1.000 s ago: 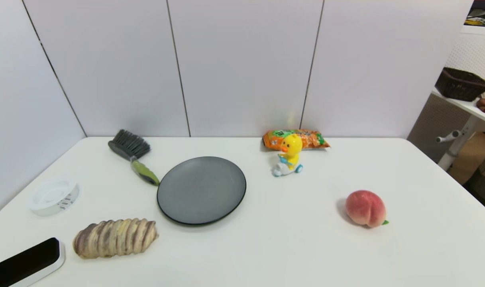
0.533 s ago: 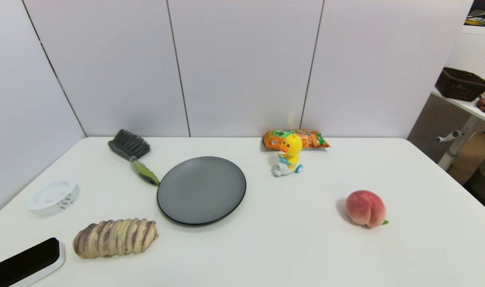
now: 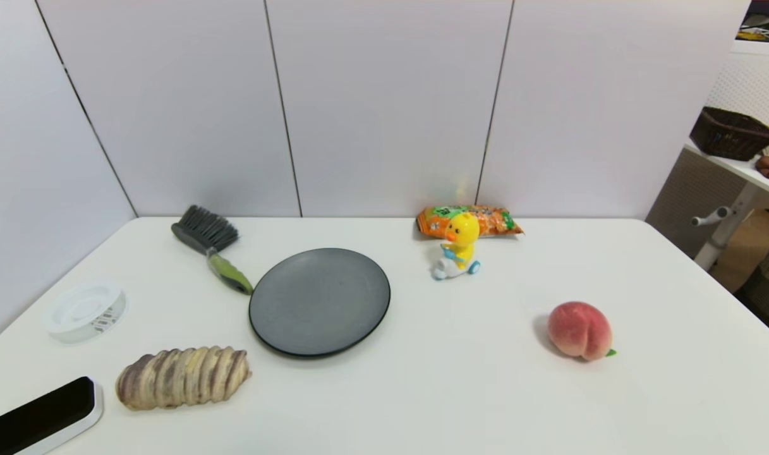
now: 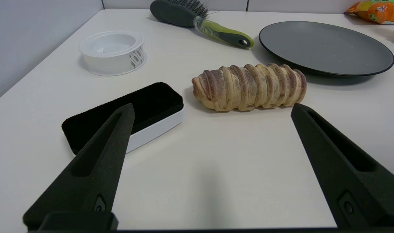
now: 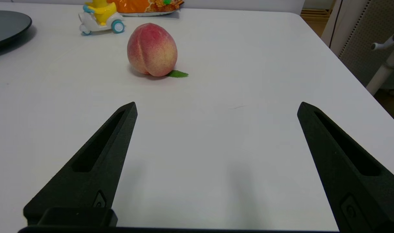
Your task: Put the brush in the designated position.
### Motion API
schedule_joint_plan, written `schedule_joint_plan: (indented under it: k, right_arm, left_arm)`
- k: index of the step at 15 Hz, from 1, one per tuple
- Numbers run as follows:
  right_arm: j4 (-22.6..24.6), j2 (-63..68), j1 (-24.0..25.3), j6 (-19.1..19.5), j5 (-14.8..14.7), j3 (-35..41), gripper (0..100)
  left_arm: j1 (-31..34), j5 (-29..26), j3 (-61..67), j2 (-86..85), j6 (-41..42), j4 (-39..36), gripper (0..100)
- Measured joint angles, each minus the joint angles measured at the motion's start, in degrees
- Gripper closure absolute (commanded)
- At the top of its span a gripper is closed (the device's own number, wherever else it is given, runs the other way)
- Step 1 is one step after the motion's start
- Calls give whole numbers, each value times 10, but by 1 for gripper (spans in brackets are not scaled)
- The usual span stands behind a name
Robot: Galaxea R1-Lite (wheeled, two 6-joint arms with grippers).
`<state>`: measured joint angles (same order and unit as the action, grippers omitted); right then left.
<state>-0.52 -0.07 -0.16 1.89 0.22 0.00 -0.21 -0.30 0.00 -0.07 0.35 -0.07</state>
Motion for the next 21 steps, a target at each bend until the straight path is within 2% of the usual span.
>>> schedule_joint_plan:
  k: [18, 21]
  right_arm:
    - [0, 0, 0, 0, 0, 0, 0]
    - [0, 0, 0, 0, 0, 0, 0]
  left_arm:
    - [1, 2, -3, 8, -5, 16, 0]
    - [3, 6, -31, 79, -6, -14, 0]
